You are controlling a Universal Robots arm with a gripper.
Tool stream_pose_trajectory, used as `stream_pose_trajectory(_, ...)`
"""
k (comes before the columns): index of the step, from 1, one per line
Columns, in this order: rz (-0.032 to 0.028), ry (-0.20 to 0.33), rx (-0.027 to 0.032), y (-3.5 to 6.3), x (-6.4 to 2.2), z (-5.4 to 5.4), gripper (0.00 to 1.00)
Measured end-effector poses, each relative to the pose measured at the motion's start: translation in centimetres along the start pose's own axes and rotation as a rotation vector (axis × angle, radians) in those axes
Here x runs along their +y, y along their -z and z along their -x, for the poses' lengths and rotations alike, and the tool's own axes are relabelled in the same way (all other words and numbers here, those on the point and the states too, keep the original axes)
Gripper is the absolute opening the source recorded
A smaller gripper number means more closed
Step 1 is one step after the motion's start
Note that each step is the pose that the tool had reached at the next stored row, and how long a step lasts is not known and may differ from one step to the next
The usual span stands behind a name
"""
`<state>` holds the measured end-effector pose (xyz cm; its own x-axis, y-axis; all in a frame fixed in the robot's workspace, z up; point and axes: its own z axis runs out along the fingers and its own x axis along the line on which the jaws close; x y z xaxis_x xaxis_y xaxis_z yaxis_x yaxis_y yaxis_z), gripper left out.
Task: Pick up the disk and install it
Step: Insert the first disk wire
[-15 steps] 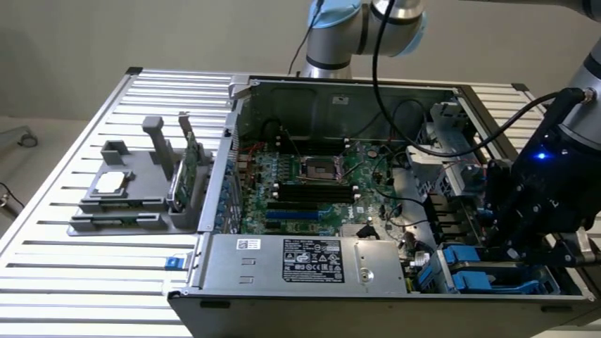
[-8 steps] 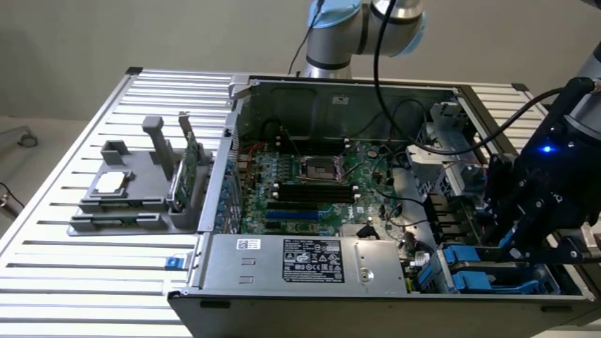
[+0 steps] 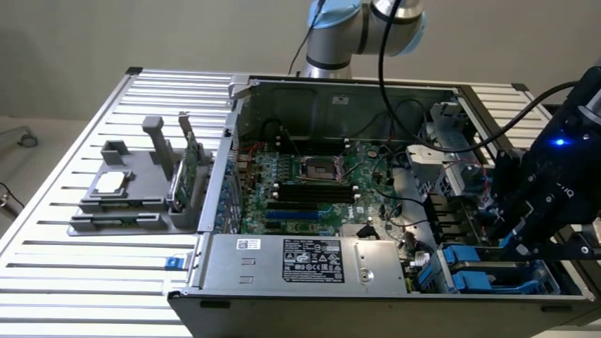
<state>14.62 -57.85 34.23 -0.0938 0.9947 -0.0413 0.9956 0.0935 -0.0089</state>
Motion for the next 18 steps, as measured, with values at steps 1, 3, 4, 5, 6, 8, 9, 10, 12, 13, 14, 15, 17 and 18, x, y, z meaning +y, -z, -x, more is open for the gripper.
stream_pose_trajectory(1, -0.0024, 0.000, 0.0020, 0.00, 0.19, 0.0, 0.33)
stream_pose_trajectory(3, -0.0080, 0.000, 0.0051, 0.02, 0.54, 0.2, 0.33)
stream_pose_trajectory(4, -0.0114, 0.001, 0.0066, 0.04, 0.67, 0.2, 0.33)
stream_pose_trajectory(5, -0.0141, 0.001, 0.0076, 0.07, 0.75, 0.2, 0.33)
stream_pose_trajectory(6, -0.0163, 0.001, 0.0083, 0.10, 0.79, 0.3, 0.33)
stream_pose_trajectory(8, -0.0201, 0.001, 0.0102, 0.16, 0.91, 0.3, 0.33)
stream_pose_trajectory(9, -0.0222, 0.001, 0.0116, 0.19, 1.03, 0.3, 0.33)
stream_pose_trajectory(10, -0.0243, 0.001, 0.0128, 0.21, 1.20, 0.4, 0.33)
stream_pose_trajectory(12, -0.0283, 0.001, 0.0159, 0.24, 1.58, 0.4, 0.33)
stream_pose_trajectory(13, -0.0300, 0.001, 0.0179, 0.24, 1.75, 0.4, 0.33)
stream_pose_trajectory(14, -0.0316, 0.002, 0.0196, 0.24, 1.91, 0.5, 0.33)
stream_pose_trajectory(15, -0.0330, 0.002, 0.0216, 0.25, 2.05, 0.5, 0.33)
stream_pose_trajectory(17, -0.0355, 0.002, 0.0278, 0.23, 2.35, 0.6, 0.33)
stream_pose_trajectory(18, -0.0364, 0.002, 0.0304, 0.24, 2.47, 0.7, 0.33)
